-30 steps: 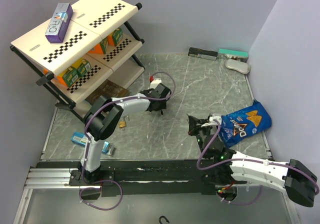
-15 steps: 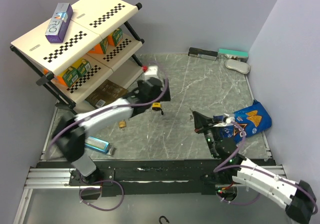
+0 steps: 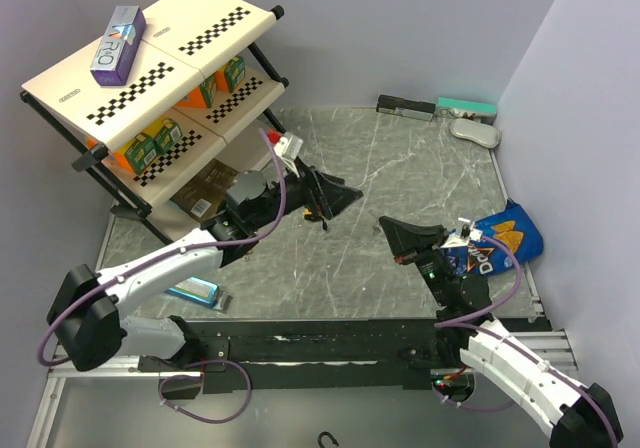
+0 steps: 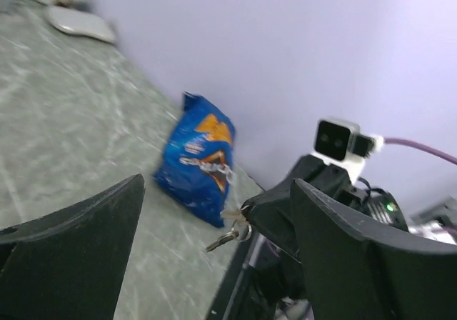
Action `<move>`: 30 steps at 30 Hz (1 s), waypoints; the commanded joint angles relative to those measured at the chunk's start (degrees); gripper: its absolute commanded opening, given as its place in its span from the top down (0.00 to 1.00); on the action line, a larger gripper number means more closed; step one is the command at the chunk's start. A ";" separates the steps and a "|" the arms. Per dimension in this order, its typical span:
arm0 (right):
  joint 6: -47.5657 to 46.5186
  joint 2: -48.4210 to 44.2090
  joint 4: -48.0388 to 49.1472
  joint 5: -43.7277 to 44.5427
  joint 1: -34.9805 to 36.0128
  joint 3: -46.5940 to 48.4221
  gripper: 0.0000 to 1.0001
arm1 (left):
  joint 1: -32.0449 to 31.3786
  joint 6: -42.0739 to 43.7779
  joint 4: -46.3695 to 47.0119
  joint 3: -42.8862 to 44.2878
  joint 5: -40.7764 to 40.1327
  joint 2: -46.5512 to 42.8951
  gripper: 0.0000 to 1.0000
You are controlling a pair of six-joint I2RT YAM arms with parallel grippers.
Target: Unlock with the key
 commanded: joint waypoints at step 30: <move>2.38 2.39 12.29 -6.79 -0.42 0.51 1.00 | -3.20 -17.11 21.66 -3.93 16.18 7.84 0.53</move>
